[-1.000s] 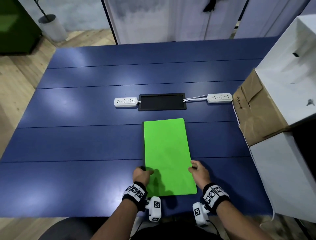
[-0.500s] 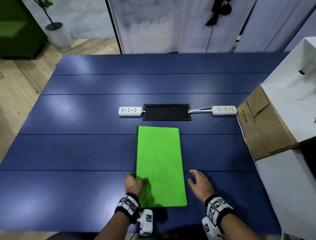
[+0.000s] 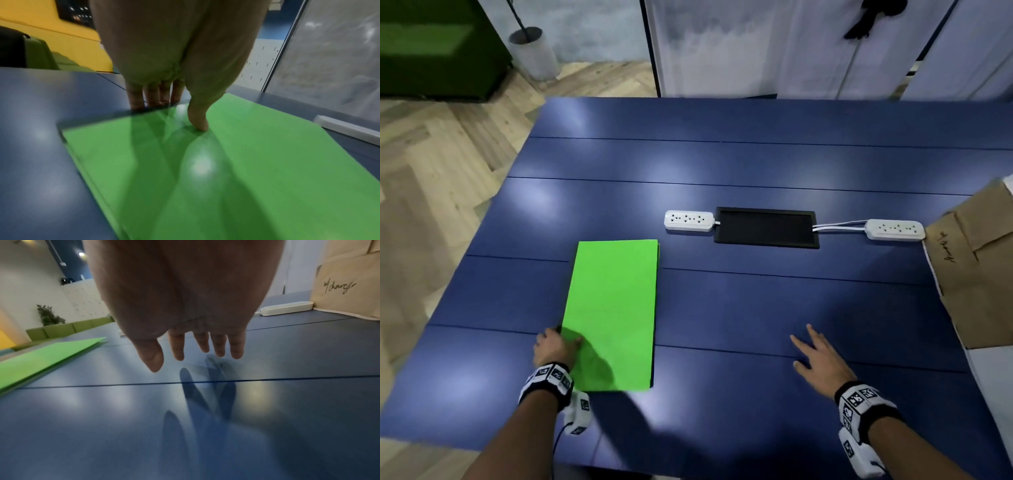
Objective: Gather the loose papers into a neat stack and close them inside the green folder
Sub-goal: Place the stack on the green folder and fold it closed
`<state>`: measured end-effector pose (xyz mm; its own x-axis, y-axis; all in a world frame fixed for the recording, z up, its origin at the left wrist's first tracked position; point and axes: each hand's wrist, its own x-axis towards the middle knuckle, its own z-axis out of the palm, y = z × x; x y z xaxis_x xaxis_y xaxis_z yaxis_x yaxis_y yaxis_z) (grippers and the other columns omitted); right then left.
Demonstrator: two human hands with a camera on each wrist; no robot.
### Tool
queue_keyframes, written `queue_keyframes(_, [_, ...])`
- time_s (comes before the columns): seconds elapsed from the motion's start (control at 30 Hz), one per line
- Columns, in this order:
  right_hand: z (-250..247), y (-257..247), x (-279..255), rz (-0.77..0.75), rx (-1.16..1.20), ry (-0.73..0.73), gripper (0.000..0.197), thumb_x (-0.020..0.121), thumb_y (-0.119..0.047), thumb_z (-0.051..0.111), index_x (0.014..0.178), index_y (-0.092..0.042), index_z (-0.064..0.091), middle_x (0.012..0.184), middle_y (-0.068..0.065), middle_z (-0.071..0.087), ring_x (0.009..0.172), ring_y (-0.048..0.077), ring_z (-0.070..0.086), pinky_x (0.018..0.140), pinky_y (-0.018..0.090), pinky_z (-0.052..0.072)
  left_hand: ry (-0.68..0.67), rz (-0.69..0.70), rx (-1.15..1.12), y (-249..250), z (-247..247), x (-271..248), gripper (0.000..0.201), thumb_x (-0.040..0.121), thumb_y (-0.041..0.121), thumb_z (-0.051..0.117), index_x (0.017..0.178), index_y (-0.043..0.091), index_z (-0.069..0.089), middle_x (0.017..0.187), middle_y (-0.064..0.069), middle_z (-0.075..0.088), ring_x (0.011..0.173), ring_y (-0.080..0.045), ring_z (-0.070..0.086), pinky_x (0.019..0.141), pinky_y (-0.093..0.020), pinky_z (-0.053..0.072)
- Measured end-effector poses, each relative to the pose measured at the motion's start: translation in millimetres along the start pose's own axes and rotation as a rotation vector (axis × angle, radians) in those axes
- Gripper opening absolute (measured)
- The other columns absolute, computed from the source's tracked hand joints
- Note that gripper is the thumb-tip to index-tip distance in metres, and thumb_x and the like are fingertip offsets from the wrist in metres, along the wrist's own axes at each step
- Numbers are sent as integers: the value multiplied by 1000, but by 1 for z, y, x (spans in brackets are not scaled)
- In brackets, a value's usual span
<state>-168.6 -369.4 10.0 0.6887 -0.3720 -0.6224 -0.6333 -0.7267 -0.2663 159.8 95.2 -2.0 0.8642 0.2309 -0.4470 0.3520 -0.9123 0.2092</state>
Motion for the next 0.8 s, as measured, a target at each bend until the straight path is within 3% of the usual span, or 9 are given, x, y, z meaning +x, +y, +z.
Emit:
queue_keyframes(0.07, [6, -3, 4, 9, -53, -53, 65, 102, -41, 47, 160, -35, 18, 169, 1, -17, 157, 30, -3, 124, 44, 23, 33, 79, 101, 5, 2, -4, 74, 80, 27, 79, 138, -3, 44, 141, -30, 41, 128, -51, 42, 106, -56, 38])
queue_keyframes(0.13, [10, -4, 4, 19, -72, -64, 65, 103, -40, 44, 160, -33, 15, 168, 2, -21, 157, 31, -6, 122, 45, 26, 35, 224, 195, 22, 11, -26, 87, 78, 48, 76, 145, 6, 39, 154, -26, 31, 139, -46, 33, 113, -57, 30])
queue_keyframes(0.2, [12, -4, 5, 19, -70, -64, 65, 104, -39, 44, 161, -32, 14, 167, 2, -24, 157, 31, -8, 121, 44, 29, -17, 373, 277, 41, 31, -58, 102, 74, 73, 62, 152, 18, 28, 164, -18, 15, 149, -40, 19, 116, -59, 21])
queue_keyframes(0.27, [13, -2, 5, 18, -60, -63, 66, 104, -38, 44, 161, -32, 13, 166, 1, -24, 157, 30, -8, 119, 44, 32, -86, 483, 360, 53, 55, -90, 105, 75, 81, 48, 157, 25, 15, 167, -13, 0, 152, -40, 7, 116, -61, 17])
queue_keyframes(0.33, [11, -3, 5, 14, -47, -58, 66, 104, -38, 45, 161, -32, 13, 166, 0, -24, 157, 29, -8, 118, 44, 33, -133, 515, 437, 58, 73, -109, 97, 85, 72, 43, 159, 24, 2, 166, -14, -13, 152, -41, -4, 118, -63, 16])
queue_keyframes(0.4, [9, -5, 4, 17, -45, -63, 66, 104, -38, 44, 161, -31, 12, 167, 0, -23, 157, 29, -8, 118, 44, 33, -137, 509, 472, 61, 78, -113, 84, 95, 58, 39, 159, 21, -1, 165, -18, -15, 152, -43, -6, 118, -63, 19])
queue_keyframes(0.6, [2, -13, -1, 36, -28, -66, 64, 105, -38, 44, 161, -32, 14, 167, 0, -23, 157, 28, -8, 117, 41, 33, -119, 542, 505, 59, 66, -67, 62, 98, 20, 38, 157, 20, 18, 165, -20, 7, 151, -43, 11, 111, -57, 37])
queue_keyframes(0.8, [0, -14, -5, 26, -11, -63, 64, 104, -36, 45, 160, -34, 14, 167, -2, -22, 157, 24, -7, 114, 36, 37, -96, 522, 530, 58, 44, -25, 61, 98, 10, 37, 156, 21, 22, 165, -17, 13, 151, -40, 16, 106, -52, 44])
